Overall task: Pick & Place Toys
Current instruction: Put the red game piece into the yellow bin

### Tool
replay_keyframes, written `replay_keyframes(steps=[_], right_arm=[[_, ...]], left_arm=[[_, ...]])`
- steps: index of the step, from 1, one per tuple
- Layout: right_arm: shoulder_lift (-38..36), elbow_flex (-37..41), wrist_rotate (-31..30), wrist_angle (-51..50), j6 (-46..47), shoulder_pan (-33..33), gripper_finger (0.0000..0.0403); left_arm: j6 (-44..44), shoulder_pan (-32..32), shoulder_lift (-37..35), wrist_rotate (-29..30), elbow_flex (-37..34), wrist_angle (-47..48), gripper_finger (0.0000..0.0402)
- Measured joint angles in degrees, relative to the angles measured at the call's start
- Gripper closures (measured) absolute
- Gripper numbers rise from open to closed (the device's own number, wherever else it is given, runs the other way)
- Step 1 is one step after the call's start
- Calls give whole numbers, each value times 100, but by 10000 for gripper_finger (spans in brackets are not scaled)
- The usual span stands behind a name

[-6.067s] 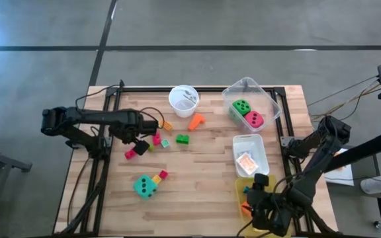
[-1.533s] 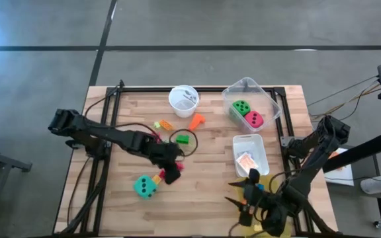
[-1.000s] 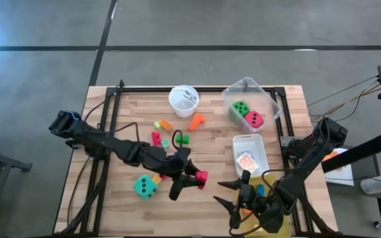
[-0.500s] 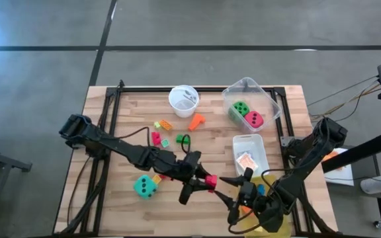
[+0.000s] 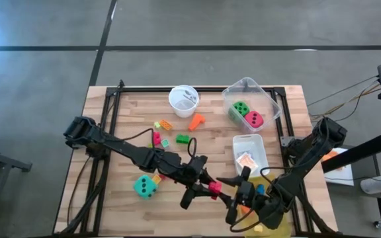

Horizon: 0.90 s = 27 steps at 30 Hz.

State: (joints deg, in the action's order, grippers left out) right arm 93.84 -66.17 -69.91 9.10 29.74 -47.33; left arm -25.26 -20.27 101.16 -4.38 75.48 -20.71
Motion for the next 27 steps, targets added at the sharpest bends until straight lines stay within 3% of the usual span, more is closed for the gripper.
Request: replay_keyframes(steps=[7, 12, 20, 27], right_arm=[[0, 0, 282, 49, -61, -2, 377], [0, 0, 435, 52, -54, -2, 385], [2, 9, 468, -6, -161, 9, 394], [2, 9, 857, 5, -263, 4, 395]], left_arm=[[43, 0, 1, 4, -2, 13, 267], [38, -4, 2, -31, -2, 15, 256], [-31, -4, -4, -37, 0, -37, 91], [-46, -4, -10, 18, 0, 1, 41]])
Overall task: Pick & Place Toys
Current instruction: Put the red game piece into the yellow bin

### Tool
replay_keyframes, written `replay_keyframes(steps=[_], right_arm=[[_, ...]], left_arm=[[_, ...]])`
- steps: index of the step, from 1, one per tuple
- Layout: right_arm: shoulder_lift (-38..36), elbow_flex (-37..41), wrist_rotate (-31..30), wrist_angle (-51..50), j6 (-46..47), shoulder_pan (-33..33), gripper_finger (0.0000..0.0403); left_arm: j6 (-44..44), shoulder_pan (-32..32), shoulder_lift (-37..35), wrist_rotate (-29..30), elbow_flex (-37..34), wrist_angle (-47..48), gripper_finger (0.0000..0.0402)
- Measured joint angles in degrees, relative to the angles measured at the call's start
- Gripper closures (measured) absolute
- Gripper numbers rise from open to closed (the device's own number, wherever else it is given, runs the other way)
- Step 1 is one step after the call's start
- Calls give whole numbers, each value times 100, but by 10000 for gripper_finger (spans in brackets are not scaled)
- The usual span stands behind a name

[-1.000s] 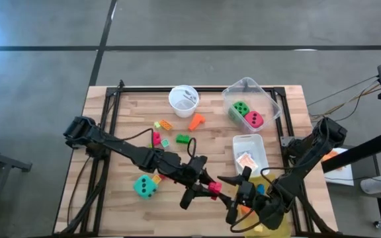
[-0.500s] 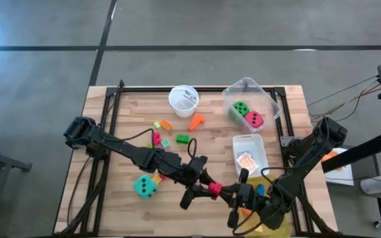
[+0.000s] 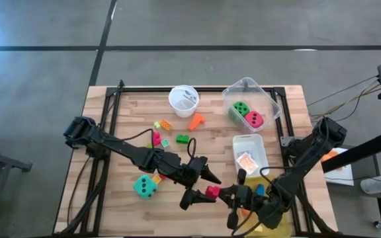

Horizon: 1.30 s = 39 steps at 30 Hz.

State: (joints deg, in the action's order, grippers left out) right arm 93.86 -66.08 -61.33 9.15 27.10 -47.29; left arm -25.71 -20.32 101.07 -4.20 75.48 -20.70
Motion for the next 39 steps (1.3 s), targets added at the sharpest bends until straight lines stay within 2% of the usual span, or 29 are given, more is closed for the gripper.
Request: replay_keyframes(steps=[6, 14, 19, 23, 29, 33, 39], right_arm=[[-50, 0, 580, -468, 249, -28, 395], [-405, 0, 1243, -2638, 1918, -49, 395], [-531, -2, 2311, -3426, 2439, -46, 395], [-568, 0, 2998, -4232, 3177, -88, 395], [-580, 0, 4024, -5546, 4188, -210, 395], [-645, 0, 4732, -6129, 4650, -365, 395], [-680, 0, 5669, -6209, 4976, -675, 395]], left_arm=[[-47, -11, -200, 400, 7, 1032, 36], [-513, -118, -440, 483, 4, 2250, 35], [-863, -140, -555, 474, 4, 3193, 35], [-1274, -143, -589, 502, 4, 4384, 35], [-2019, -142, -587, 1045, -7, 5870, 35], [-2084, -142, -587, 1112, -7, 6178, 35], [-2079, -144, -587, 1112, -7, 6192, 35]])
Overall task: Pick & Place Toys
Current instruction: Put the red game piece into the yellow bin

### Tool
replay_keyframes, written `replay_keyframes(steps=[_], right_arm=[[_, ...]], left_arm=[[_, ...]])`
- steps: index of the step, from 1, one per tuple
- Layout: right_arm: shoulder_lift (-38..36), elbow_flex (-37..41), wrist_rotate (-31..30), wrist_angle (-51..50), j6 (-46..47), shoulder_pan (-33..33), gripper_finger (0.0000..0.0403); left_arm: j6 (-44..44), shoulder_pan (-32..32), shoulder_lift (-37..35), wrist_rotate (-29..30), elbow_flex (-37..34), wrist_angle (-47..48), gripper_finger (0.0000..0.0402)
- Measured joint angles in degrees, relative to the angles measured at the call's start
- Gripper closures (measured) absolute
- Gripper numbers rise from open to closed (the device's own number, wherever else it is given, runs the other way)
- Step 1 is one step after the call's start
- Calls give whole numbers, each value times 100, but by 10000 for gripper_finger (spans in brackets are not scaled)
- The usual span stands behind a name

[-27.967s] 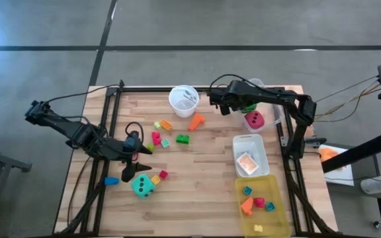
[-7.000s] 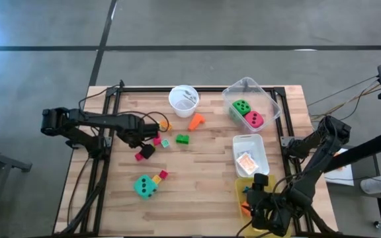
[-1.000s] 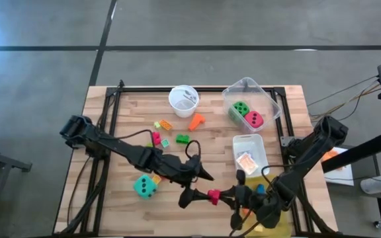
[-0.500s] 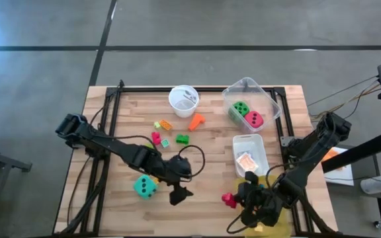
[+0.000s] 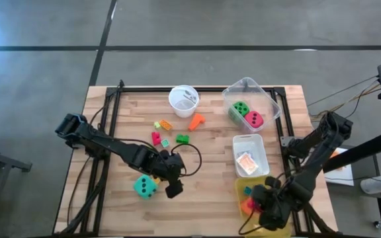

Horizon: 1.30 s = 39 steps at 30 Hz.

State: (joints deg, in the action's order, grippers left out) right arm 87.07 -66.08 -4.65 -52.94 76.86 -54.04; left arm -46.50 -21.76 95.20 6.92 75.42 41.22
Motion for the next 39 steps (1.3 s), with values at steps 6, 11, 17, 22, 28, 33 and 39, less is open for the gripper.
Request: replay_keyframes(steps=[6, 11, 17, 22, 28, 33, 39], right_arm=[[6, 0, 740, 1, 162, -263, 395], [89, -2, 933, -3, 47, -321, 395], [352, -2, 1123, -92, -57, -298, 395], [596, -2, 1119, -45, 10, -297, 395], [1085, -2, 1292, 216, -177, -295, 395], [1343, -2, 1366, 244, -270, -295, 395], [1488, -2, 1370, 375, -338, -289, 395]], left_arm=[[17, 7, 0, 0, 0, 13, 35], [16, 9, 0, 0, 0, 27, 35], [15, 9, 0, 0, 0, 43, 35], [-20, 9, 0, 0, 0, 112, 35], [-304, 22, 0, 6, 0, 346, 35], [-306, 22, 1, 22, 0, 391, 35], [-304, 22, 2, 24, 0, 390, 35]])
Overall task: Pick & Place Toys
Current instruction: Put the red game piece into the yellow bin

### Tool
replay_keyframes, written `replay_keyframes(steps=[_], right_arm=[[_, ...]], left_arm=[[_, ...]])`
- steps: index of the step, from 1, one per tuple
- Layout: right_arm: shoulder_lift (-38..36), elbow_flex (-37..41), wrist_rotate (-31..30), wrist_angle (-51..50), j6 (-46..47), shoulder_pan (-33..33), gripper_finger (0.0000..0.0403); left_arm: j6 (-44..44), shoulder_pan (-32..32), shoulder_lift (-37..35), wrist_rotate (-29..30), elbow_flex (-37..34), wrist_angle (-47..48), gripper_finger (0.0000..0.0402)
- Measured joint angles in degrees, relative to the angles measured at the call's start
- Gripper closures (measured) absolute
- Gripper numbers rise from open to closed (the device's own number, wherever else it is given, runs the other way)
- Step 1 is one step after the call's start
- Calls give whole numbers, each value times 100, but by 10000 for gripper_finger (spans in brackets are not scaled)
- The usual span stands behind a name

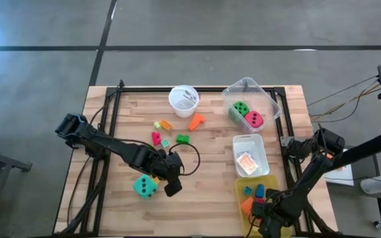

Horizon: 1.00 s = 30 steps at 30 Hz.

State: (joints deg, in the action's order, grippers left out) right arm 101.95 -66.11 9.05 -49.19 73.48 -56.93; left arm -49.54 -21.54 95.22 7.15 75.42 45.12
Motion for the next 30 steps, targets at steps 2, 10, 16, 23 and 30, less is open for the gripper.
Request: replay_keyframes(steps=[2, 10, 16, 23, 30], right_arm=[[49, 0, 1, 82, -43, -2, 395], [57, 0, 1, 179, -113, -2, 395], [55, 0, 161, 203, 175, -7, 394], [55, 0, 150, 201, 437, -7, 387], [53, 0, 161, 227, 458, -7, 301]], left_arm=[[0, 0, 0, -2, 0, 1, 35], [0, 0, 1, -2, 0, 0, 35], [0, 0, 2, -2, 0, 0, 35], [4, 0, 2, -2, 0, 7, 35], [14, 0, 2, -4, 0, 153, 35]])
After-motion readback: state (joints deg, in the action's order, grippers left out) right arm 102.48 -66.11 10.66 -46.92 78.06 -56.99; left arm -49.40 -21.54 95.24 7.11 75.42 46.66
